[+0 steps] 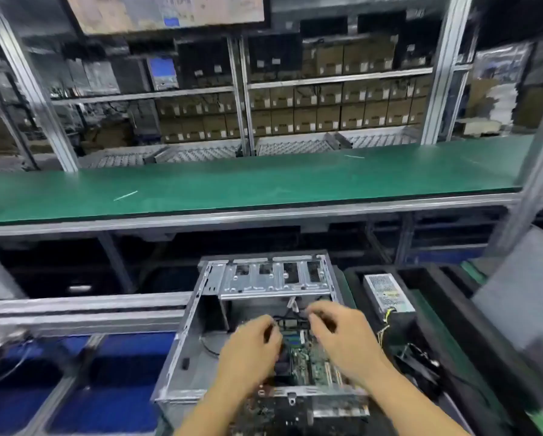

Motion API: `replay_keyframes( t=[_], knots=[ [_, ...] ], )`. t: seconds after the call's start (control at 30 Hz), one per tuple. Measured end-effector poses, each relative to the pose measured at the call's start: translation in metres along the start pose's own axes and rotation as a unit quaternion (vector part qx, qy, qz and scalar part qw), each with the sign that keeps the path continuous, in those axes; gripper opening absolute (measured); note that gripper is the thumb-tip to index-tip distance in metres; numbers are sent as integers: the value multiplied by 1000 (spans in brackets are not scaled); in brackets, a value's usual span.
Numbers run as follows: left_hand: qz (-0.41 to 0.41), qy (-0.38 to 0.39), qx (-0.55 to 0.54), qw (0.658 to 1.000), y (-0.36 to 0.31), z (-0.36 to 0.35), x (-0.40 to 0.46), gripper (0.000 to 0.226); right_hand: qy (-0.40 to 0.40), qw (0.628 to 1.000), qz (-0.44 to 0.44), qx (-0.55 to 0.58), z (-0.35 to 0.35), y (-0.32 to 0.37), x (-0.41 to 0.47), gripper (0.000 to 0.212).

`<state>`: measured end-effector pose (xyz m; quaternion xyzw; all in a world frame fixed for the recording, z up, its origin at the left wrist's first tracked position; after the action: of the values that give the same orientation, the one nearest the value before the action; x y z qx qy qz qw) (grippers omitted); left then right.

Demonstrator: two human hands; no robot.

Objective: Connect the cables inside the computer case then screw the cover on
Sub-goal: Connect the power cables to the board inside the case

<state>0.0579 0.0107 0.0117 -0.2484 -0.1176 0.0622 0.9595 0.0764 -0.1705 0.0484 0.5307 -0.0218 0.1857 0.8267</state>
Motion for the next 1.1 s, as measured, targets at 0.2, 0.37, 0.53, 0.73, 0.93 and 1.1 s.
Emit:
replay_keyframes(
  t=[0.2, 0.37, 0.53, 0.73, 0.93, 1.1],
  knots=[
    [17, 122, 96, 988, 2, -44, 17, 26, -30, 922, -66, -381, -15, -51, 38, 36],
    [12, 171, 87, 981, 7, -62, 8, 27, 42, 885, -87, -454, -43, -85, 17, 39],
    [7, 122, 105, 987, -3, -61, 6, 24, 5, 921, -96, -377, -31, -90, 22, 34],
    [-9, 94, -28, 995, -105, -90, 47, 26, -220, 960, -175, -11, 44, -118, 58, 20],
    [-9, 117, 53, 992, -154, -149, 84, 56, -160, 934, -260, -183, 83, -207, 83, 24],
    [-48, 118, 86, 988, -147, -170, 85, 55, -93, 879, -291, -366, 96, -264, 118, 53]
  ],
)
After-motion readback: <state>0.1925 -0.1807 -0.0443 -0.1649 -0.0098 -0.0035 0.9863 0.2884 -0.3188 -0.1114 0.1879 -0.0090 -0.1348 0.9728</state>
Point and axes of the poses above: each hand's wrist, its own x-axis towards the middle knuckle, its own z-axis out of the back of the hand, y = z × x, the point moved 6 cm from there along x, towards the middle knuckle, and after that the axes turned 3 degrees about x, right-handed, at the moved point
